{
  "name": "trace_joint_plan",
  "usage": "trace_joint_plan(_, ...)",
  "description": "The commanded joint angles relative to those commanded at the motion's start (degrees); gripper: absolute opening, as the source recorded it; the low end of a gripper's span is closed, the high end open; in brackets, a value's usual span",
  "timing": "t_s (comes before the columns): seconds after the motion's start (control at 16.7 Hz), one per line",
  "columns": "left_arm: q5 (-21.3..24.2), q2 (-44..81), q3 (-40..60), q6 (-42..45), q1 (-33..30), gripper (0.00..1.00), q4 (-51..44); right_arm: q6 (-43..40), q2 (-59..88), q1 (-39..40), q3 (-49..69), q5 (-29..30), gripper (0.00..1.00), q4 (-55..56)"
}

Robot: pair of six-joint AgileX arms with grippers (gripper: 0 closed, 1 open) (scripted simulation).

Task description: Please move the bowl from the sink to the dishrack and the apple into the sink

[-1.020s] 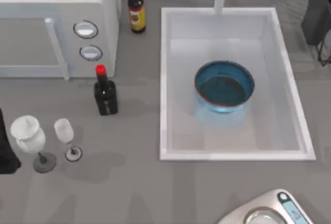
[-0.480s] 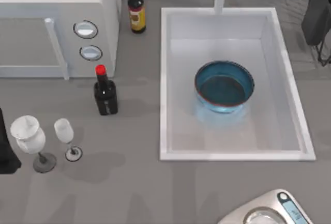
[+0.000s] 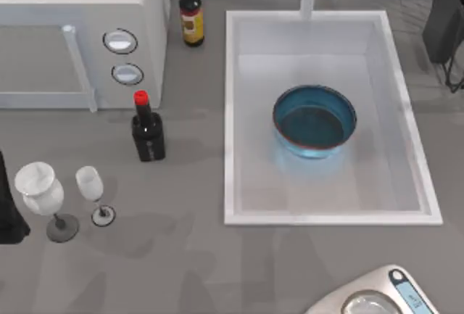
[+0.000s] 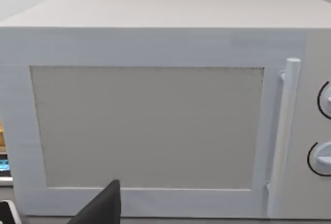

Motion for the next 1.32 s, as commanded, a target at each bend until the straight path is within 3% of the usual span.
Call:
trace_joint_plan(0.78,0.0,0.0,0.0,0.0,0.0,1.0,0.0,12.92,77.97,15.17,73.02,3.67,1.0,-34.21)
trace_joint_plan(1.08,0.0,0.0,0.0,0.0,0.0,1.0,0.0,14.41,94.16,18.15,88.67,4.54,1.0,-39.92)
trace_joint_plan(1.32,0.0,0.0,0.0,0.0,0.0,1.0,0.0,14.74,96.87,18.74,91.35,4.7,1.0,-41.0)
